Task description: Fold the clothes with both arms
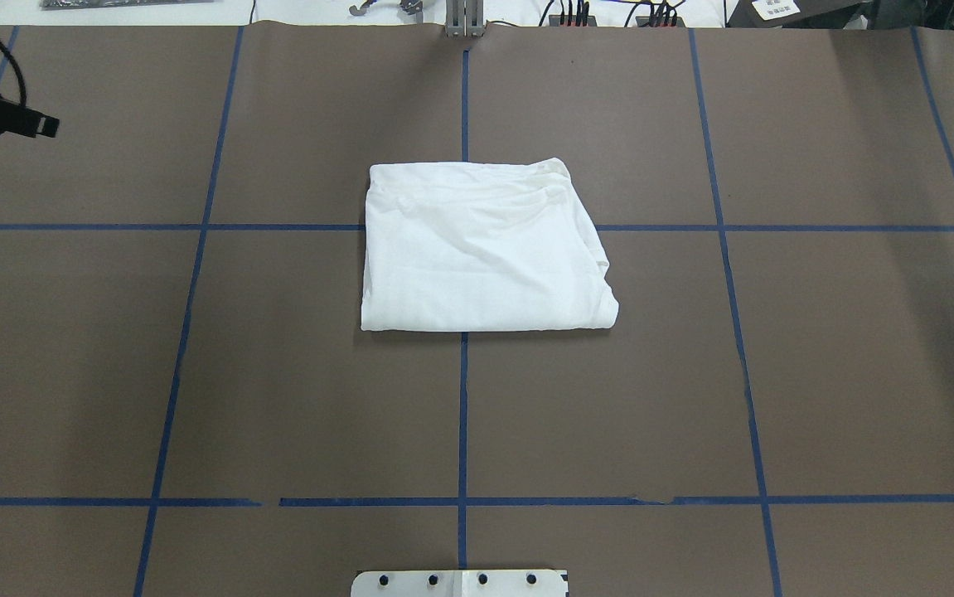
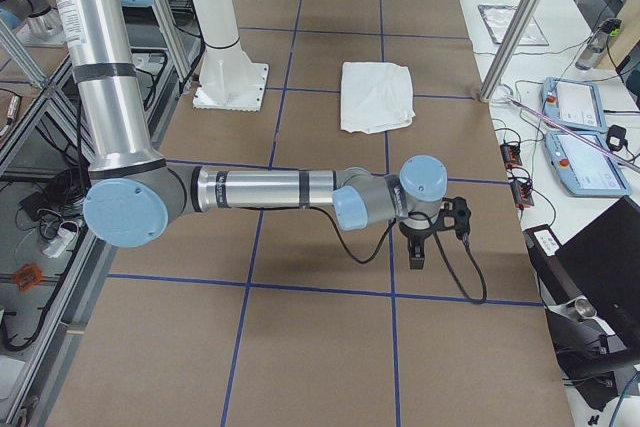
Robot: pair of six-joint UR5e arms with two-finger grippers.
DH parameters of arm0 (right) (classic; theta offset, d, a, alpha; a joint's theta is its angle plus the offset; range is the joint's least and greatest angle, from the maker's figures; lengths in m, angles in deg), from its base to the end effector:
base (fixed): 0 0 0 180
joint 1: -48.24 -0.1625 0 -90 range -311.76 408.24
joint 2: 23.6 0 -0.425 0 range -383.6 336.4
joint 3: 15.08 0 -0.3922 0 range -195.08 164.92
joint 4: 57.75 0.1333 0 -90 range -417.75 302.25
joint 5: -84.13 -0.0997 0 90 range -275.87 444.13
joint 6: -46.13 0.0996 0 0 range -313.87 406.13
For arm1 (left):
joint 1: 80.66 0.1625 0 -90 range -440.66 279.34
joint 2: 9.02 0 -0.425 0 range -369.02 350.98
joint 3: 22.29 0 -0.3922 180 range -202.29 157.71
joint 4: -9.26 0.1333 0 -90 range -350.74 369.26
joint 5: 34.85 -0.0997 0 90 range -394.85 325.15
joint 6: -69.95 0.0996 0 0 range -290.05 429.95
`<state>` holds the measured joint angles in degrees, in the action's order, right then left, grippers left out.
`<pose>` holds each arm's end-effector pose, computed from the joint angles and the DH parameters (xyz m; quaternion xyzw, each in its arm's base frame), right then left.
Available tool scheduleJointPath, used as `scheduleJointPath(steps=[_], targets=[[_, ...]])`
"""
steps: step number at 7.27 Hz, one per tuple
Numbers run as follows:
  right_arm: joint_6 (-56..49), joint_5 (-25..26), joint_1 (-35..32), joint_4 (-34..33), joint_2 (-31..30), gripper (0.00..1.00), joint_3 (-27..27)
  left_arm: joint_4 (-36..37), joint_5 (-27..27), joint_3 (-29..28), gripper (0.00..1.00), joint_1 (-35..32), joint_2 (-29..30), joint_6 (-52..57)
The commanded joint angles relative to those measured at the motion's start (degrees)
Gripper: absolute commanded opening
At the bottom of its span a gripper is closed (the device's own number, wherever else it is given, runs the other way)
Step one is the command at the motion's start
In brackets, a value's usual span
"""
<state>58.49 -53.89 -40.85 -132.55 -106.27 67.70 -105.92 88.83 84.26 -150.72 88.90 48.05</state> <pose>0.0504 -0.5610 0.6212 0.0743 -0.4146 0.0364 0.9062 0.1119 -0.5373 0.3987 0.2815 0.3891 0.1068 0.8706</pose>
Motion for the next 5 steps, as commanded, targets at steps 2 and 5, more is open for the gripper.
scheduleJointPath(steps=[2,5], targets=[[-4.36,-0.68,-2.49,-0.09,-6.98,1.00,4.57,0.66,4.61,0.24,1.00,-10.77,-9.82,10.12],[-4.45,2.65,-1.52,-0.09,-8.74,1.00,6.95,-0.04,9.66,3.22,1.00,-11.42,-16.70,10.21]])
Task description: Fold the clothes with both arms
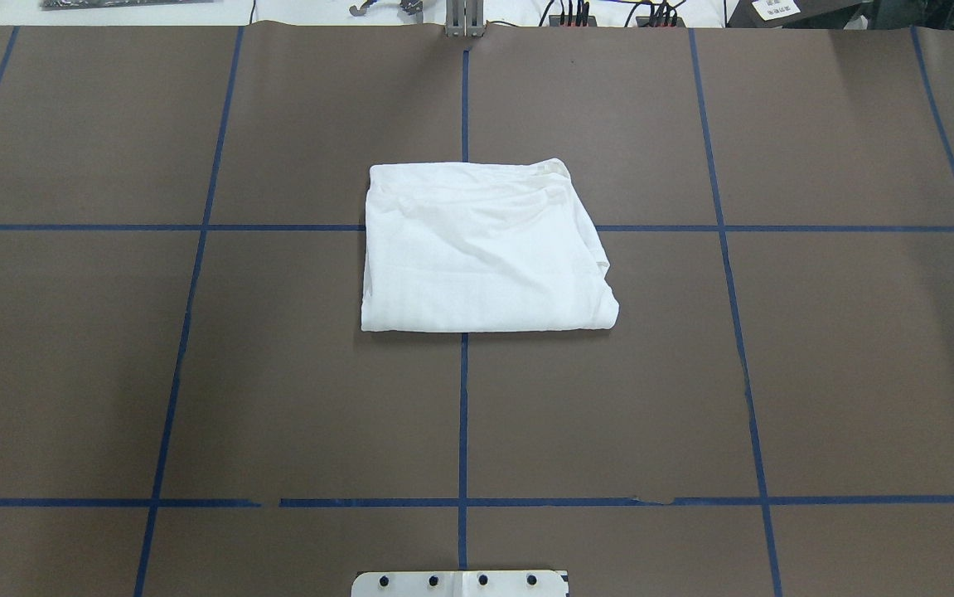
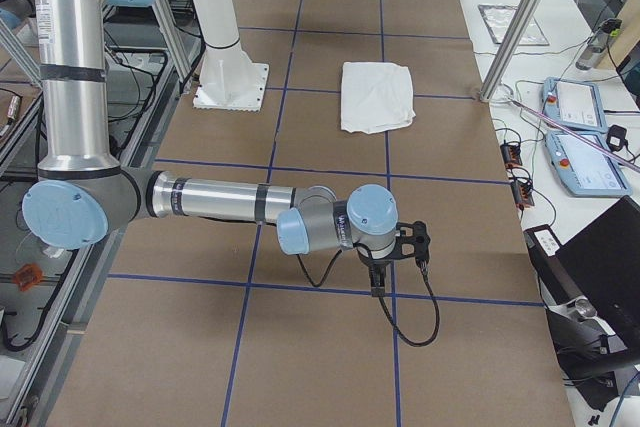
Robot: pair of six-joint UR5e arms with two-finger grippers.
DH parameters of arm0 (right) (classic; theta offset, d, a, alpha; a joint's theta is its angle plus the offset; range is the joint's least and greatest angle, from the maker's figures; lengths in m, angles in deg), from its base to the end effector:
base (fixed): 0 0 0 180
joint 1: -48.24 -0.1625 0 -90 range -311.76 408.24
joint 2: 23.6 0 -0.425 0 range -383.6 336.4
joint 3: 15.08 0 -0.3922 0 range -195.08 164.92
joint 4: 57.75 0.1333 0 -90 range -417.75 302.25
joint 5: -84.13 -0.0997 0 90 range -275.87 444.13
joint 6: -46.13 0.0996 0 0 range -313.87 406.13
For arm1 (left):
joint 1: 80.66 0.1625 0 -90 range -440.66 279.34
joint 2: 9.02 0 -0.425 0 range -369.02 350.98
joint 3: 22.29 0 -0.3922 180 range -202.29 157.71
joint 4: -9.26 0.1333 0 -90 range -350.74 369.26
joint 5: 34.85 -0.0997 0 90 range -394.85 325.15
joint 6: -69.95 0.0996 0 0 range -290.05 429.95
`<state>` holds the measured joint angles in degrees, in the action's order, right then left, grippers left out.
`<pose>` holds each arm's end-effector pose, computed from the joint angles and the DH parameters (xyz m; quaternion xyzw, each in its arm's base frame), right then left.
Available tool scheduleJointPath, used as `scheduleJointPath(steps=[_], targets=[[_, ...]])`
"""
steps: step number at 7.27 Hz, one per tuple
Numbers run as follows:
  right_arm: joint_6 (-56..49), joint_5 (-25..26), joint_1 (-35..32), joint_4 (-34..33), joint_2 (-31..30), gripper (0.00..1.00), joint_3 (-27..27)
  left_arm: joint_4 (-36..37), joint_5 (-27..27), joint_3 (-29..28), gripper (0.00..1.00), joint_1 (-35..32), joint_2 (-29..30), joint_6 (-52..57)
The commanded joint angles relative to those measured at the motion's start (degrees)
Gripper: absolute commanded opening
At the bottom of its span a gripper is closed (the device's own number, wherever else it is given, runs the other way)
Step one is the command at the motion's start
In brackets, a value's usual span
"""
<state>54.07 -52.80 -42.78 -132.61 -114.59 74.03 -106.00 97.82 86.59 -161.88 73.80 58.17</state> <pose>0.0694 -0.4961 0.6436 0.0818 -0.4012 0.0253 0.9120 0.0044 -0.4593 0.5032 0.2289 0.3922 0.0922 0.8862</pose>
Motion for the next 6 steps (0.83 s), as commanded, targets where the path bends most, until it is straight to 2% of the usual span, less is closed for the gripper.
scheduleJointPath(steps=[1,2,3,6], targets=[[-0.03,1.75,1.28,-0.11,-2.59,1.00,2.54,-0.04,0.75,1.51,1.00,-0.26,-1.69,-0.08],[0.14,3.32,2.68,-0.63,-4.61,1.00,5.26,-0.22,0.84,0.47,1.00,-0.17,-4.30,-0.08],[0.23,3.43,3.82,-3.34,-4.55,1.00,6.33,-0.31,0.92,0.46,1.00,-0.17,-4.24,0.36],[0.32,3.51,4.10,-3.54,-4.99,1.00,7.75,0.04,0.49,1.34,1.00,-0.17,-4.24,-0.34]])
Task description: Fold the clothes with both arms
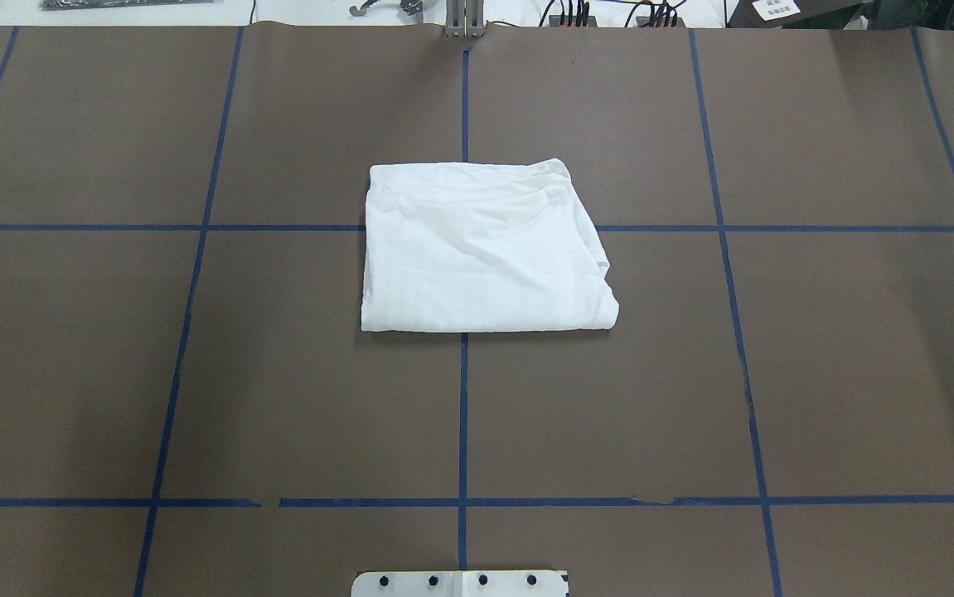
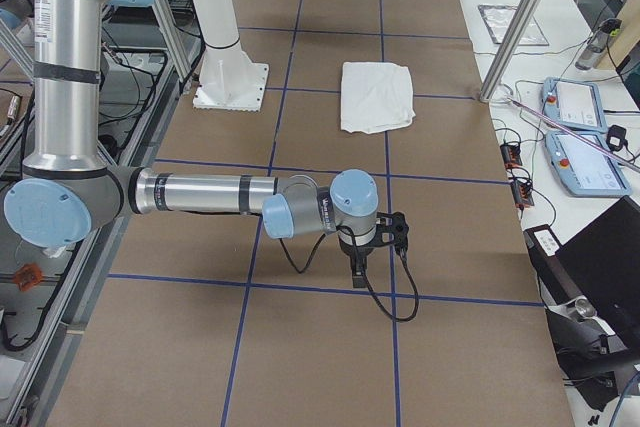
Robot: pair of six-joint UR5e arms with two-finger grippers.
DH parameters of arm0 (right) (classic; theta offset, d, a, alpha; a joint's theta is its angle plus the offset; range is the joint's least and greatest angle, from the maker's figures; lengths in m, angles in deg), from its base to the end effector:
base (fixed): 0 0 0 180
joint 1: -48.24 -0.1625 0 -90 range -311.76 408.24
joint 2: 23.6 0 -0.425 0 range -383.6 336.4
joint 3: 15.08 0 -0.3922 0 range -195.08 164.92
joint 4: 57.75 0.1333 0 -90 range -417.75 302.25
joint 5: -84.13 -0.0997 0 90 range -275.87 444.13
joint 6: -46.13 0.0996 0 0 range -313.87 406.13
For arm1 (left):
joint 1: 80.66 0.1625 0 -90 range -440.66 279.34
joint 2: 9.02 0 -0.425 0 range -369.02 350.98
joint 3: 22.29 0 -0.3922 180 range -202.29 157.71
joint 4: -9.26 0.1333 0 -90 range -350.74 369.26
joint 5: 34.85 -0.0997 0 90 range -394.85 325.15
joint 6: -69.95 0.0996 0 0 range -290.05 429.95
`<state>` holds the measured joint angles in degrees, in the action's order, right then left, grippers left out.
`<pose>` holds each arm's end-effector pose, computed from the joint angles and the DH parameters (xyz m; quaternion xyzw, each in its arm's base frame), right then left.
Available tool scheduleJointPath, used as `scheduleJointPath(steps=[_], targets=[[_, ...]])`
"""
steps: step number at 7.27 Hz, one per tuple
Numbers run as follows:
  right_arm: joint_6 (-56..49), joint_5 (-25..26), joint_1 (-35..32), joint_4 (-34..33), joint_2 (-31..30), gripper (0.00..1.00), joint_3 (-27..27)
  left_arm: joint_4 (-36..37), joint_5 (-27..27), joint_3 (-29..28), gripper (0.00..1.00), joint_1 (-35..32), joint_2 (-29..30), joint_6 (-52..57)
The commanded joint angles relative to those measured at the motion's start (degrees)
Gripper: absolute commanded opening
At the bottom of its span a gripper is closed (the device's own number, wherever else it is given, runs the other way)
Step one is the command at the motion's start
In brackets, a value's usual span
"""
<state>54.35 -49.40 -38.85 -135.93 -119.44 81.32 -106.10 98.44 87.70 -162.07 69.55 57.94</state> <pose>0.0412 -0.4645 0.6306 0.0639 -0.3766 0.0028 0.9242 -0.0005 -0.4317 0.5252 0.2037 0.3956 0.0810 0.8919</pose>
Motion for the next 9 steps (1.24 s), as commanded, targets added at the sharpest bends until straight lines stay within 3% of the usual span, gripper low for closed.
scheduleJointPath(steps=[1,9], targets=[[0.56,-0.68,0.26,-0.13,-0.13,1.00,0.62,0.23,0.13,0.31,1.00,0.02,0.01,-0.03],[0.39,-4.03,0.26,0.75,-0.22,1.00,1.15,0.58,-0.57,0.05,1.00,0.20,0.10,0.59]])
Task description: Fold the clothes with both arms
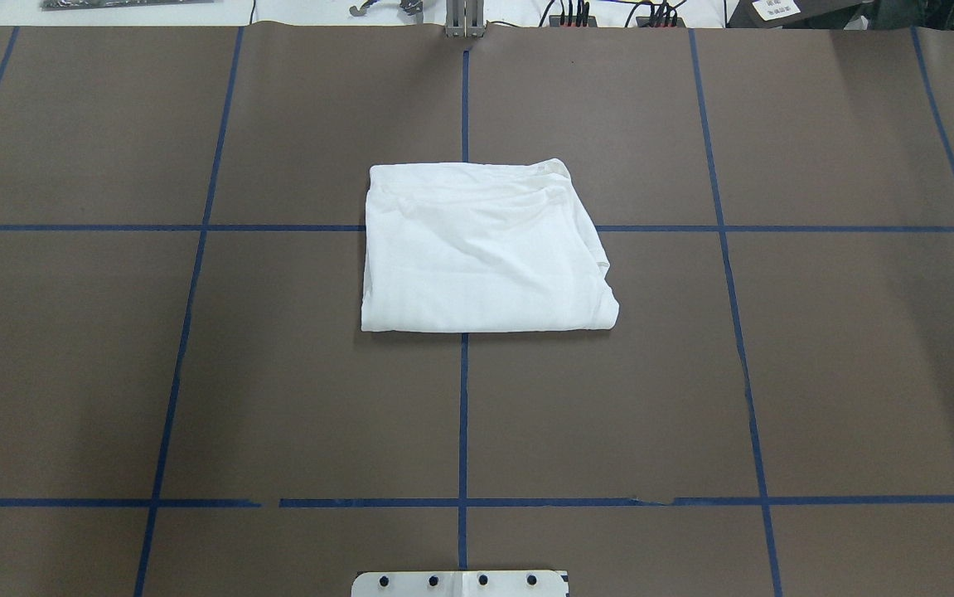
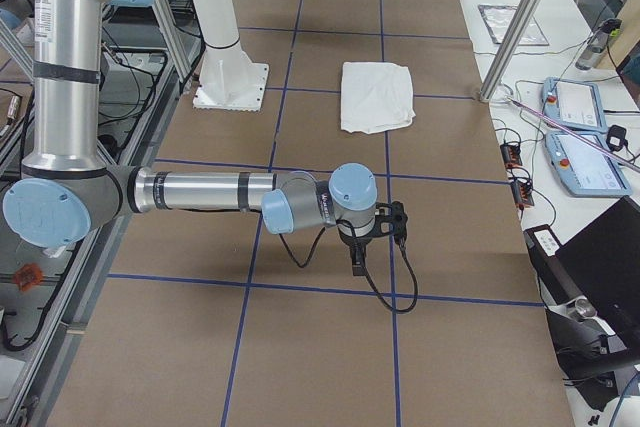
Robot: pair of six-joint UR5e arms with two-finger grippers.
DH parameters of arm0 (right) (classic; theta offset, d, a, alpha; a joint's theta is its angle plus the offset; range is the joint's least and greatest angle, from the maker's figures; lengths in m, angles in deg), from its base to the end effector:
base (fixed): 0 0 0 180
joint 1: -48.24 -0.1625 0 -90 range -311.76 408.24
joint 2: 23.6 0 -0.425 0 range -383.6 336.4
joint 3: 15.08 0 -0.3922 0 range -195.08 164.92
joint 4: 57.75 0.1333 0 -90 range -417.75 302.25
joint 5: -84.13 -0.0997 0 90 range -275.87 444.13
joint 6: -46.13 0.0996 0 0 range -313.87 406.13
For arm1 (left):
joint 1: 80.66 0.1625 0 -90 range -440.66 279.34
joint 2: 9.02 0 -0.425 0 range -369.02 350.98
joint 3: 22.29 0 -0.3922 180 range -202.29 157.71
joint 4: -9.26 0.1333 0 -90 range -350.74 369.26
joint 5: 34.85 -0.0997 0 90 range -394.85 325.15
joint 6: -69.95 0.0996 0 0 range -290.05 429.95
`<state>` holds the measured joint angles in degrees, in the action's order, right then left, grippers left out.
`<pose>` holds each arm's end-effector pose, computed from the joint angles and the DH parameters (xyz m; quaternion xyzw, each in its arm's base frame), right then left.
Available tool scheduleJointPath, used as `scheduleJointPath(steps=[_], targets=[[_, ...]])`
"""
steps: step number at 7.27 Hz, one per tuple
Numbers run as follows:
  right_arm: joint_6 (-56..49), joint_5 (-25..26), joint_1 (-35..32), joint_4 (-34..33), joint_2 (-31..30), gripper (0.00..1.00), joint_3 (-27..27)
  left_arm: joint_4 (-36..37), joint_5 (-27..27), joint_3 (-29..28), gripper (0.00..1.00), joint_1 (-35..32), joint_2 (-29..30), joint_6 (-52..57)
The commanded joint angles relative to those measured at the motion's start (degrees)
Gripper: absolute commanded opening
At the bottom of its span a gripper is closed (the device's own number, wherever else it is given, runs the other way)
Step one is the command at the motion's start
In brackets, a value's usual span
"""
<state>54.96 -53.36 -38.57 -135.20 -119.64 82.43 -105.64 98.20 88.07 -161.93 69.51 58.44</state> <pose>0.0342 -0.4630 0.6162 0.0693 -0.4092 -0.0044 0.9098 0.0002 -0.4313 0.5234 0.2045 0.3931 0.0850 0.8924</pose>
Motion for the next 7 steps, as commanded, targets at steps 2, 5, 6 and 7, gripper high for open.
scheduleJointPath(steps=[2,5,6,7], targets=[[-0.47,-0.14,-0.12,-0.08,-1.58,1.00,1.61,0.21,-0.24,0.37,1.00,-0.11,0.49,0.08],[-0.83,0.20,2.33,-0.78,-3.53,1.00,3.12,0.21,-0.07,1.00,1.00,-0.38,-0.47,-0.09],[-0.83,0.55,2.95,-0.78,-4.40,1.00,2.43,0.03,0.11,1.43,1.00,-0.20,-0.21,-0.35],[-0.83,0.56,3.13,-0.69,-4.41,1.00,0.94,-0.32,0.37,1.52,1.00,-0.12,0.14,-0.44]])
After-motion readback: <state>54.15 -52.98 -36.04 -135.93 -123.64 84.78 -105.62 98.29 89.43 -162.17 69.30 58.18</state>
